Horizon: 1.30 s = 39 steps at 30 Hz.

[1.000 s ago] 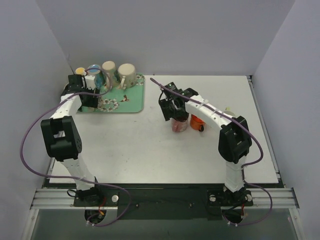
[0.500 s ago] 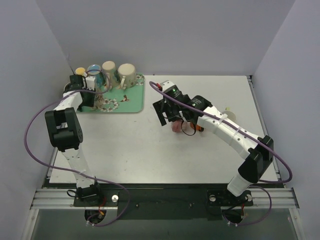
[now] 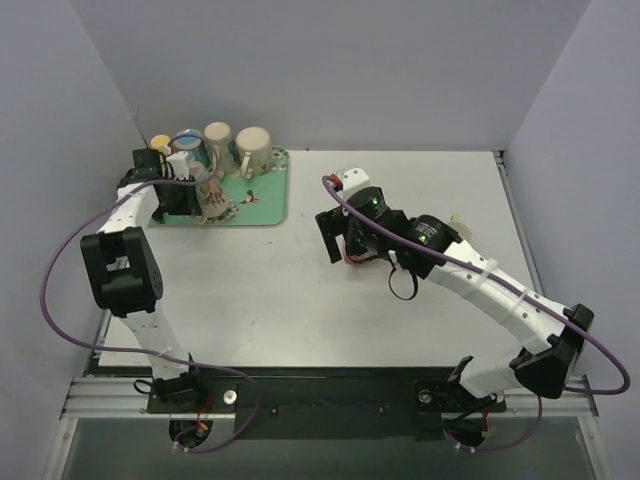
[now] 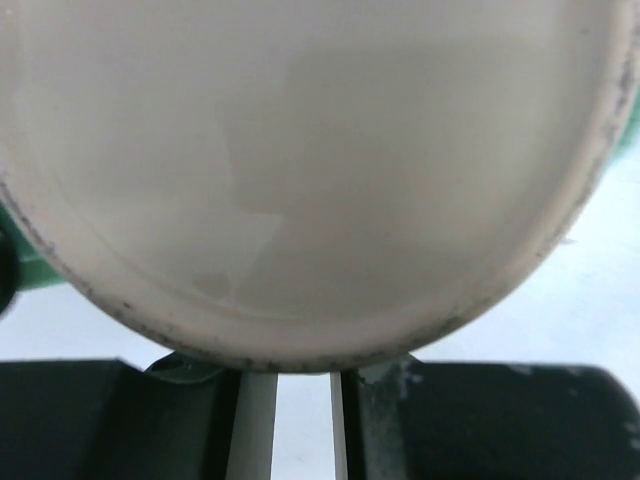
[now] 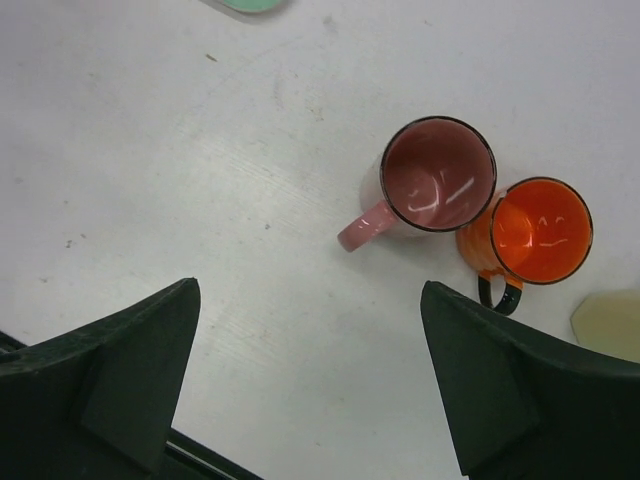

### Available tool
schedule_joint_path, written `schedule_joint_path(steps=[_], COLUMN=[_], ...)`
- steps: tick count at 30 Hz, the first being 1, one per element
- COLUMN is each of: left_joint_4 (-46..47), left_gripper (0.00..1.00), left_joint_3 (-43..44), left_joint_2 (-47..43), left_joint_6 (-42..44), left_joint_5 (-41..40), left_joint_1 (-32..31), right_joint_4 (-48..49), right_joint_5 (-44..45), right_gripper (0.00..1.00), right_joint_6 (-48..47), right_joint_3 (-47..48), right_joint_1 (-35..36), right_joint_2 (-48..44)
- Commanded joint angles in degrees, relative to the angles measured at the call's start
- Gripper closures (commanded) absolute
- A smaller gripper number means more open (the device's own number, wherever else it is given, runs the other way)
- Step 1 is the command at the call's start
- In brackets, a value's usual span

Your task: Turn the mug right side up

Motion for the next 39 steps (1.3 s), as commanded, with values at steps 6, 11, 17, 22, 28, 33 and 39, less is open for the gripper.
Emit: schedule_joint_path(steps=[6, 11, 17, 22, 28, 33, 39], left_joint_4=[-1.6, 2.5, 9.2, 16.3, 10.2, 8.7, 8.2], left_gripper=[1.0, 1.0, 1.0, 1.0, 1.0, 1.0, 1.0], left_joint_3=[3.0, 1.2, -0.9, -2.6, -2.7, -2.9, -3.3], left_joint_2=[-18.0, -25.9, -34.1, -37.5, -38.3, -38.6, -37.9], left_joint_6=[-13.2, -22.6, -32.9, -43.1, -41.4, -39.4, -38.6], left_joint_5=[33.4, 41.3, 47.6, 51.6, 50.1, 50.2, 49.5], left_joint_1=[-0.3, -4.0, -10.2, -15.7, -23.1, -25.0, -29.1], right_joint_4=[24.4, 33.2, 40.3, 46.5, 49.1, 53.0, 59.5], right_joint_5=[-2.4, -4.1, -1.6, -5.5, -6.0, -7.5, -14.5], right_gripper=[0.05, 0.05, 0.05, 0.13, 0.19, 0.33, 0.99], right_joint_6=[6.6, 8.5, 11.3, 13.4, 13.2, 12.6, 18.2], right_joint_3=[-11.1, -10.3, -8.5, -7.1, -4.4, -5.7, -6.6], right_joint_1=[2.9, 4.3, 4.9, 4.7, 4.3, 4.1, 1.8], right_joint_2=[-14.3, -14.6, -12.2, -10.0, -8.5, -9.5, -8.6])
